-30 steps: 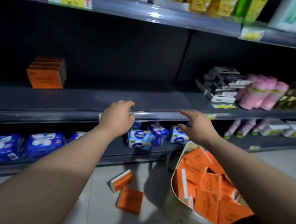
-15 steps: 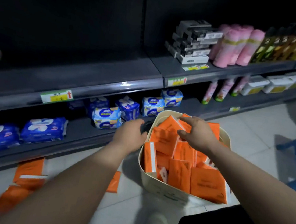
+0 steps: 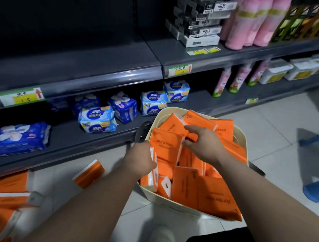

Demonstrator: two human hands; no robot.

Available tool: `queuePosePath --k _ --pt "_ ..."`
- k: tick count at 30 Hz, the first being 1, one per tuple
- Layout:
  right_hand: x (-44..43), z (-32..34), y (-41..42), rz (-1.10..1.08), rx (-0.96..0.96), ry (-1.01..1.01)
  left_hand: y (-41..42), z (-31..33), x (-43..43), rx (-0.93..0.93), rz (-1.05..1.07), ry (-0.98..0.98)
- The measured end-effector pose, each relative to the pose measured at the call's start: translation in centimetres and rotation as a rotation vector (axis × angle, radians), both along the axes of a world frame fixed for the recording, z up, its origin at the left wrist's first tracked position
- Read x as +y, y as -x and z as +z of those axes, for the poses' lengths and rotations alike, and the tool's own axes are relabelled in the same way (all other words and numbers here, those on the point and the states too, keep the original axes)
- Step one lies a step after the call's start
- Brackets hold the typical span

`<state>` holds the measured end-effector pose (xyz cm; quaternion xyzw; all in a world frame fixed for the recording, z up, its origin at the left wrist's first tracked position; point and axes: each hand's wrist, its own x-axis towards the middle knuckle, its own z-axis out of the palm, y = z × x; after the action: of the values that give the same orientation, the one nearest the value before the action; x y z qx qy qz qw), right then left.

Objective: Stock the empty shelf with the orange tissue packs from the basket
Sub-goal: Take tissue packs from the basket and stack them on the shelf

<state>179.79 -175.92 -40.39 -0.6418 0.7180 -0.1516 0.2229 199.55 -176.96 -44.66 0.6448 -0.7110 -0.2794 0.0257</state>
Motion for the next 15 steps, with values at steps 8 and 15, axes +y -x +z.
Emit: queuePosePath --k 8,15 --pt "-1.5 -1.6 -0.6 0.012 0.029 -0.052 -3.5 4.6 -3.4 0.149 0.216 0.100" --pt "-3.0 -3.0 -2.1 0.049 0.165 -0.125 -6.7 6.7 -4.8 0.227 0.295 0.126"
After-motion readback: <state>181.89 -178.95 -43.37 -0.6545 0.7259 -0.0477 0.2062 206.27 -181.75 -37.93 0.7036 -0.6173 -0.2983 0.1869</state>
